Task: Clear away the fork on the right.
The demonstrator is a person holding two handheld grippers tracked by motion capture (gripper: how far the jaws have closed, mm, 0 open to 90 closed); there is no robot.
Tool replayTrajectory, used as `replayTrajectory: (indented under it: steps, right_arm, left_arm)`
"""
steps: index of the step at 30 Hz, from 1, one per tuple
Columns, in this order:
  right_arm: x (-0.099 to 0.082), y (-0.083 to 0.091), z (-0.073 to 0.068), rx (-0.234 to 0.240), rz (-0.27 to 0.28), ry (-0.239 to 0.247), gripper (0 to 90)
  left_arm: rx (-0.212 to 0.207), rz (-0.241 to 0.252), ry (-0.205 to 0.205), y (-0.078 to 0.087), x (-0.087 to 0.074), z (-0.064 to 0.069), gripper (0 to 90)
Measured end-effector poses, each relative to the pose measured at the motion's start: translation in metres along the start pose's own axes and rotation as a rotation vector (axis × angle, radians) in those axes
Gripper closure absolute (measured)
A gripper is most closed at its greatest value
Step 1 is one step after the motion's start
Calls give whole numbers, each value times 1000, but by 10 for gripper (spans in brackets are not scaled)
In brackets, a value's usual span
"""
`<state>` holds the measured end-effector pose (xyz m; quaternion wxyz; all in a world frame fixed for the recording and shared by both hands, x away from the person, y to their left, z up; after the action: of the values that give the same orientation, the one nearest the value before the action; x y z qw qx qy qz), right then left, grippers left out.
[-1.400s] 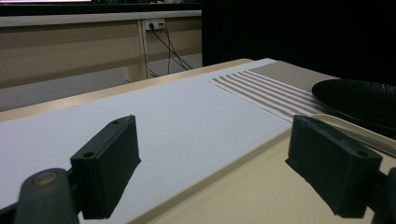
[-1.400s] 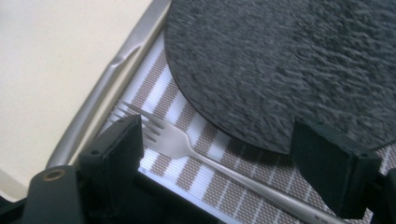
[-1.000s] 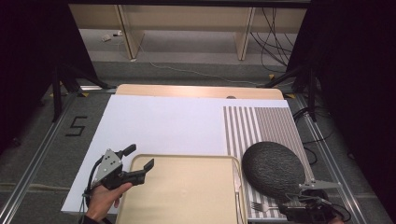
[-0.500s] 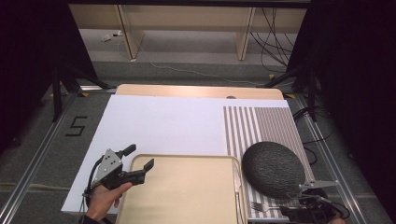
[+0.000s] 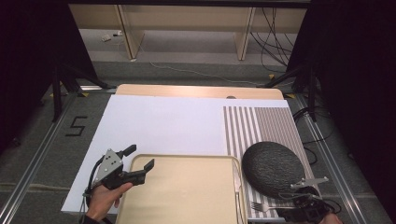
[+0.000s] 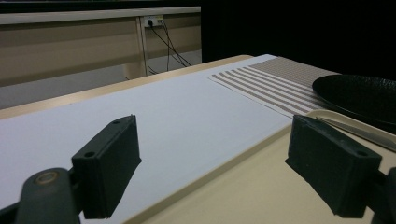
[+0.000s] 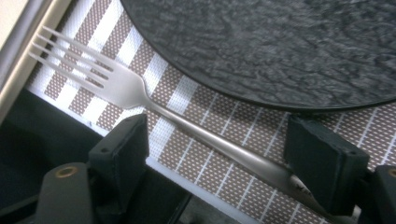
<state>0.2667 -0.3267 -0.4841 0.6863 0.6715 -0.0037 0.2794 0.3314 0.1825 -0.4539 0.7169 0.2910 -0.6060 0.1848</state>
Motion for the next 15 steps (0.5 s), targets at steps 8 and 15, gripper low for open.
replayTrajectory:
  steps: [8, 15]
  right_arm:
    - [0, 0, -5, -34, -37, 41, 322]
    - [1, 2, -6, -82, -76, 80, 407]
  left_arm:
    - [-2, 3, 1, 0, 0, 1, 165]
    - [-2, -3, -4, 0, 0, 0, 165]
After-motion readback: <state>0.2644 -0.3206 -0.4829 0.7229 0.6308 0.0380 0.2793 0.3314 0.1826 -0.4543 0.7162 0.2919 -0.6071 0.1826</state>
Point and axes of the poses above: each handheld gripper's, and its own axes: y roughly backward along the jaws, x roughly out of its top, z roughly to its right, the point moved 3 cm from there along -y, roughly forward along the jaws, and after that the axes turned 13 degrees about -x, right-handed, at the moved point
